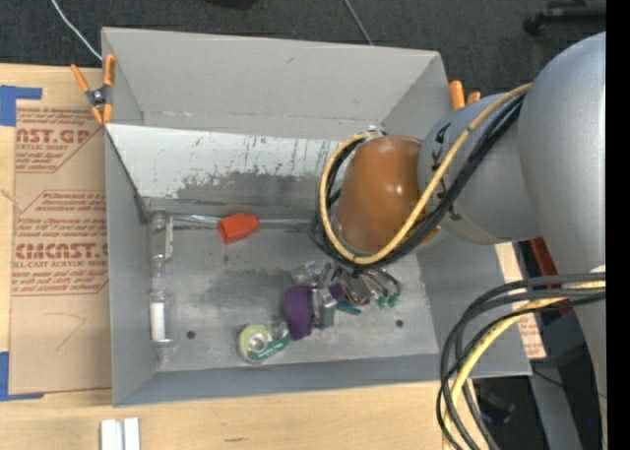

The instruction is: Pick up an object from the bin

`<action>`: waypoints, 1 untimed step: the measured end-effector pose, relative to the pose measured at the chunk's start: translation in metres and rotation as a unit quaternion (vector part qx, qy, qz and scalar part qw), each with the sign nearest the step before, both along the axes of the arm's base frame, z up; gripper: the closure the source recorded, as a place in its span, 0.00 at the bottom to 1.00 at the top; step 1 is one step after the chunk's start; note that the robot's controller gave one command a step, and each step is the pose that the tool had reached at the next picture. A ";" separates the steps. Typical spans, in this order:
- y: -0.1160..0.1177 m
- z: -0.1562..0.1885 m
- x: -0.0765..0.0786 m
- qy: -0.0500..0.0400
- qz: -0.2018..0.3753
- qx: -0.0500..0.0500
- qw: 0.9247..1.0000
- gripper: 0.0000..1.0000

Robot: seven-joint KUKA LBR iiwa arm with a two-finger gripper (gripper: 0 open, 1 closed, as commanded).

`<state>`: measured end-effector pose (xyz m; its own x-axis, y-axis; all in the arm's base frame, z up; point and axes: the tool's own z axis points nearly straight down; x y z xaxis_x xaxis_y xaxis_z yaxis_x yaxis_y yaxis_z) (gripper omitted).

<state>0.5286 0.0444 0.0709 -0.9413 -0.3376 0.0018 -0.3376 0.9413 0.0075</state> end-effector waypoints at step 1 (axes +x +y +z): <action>0.007 0.083 0.001 -0.005 -0.018 0.001 1.000 1.00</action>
Offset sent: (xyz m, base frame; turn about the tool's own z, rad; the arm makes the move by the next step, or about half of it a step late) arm 0.0037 -0.0133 0.1317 0.0019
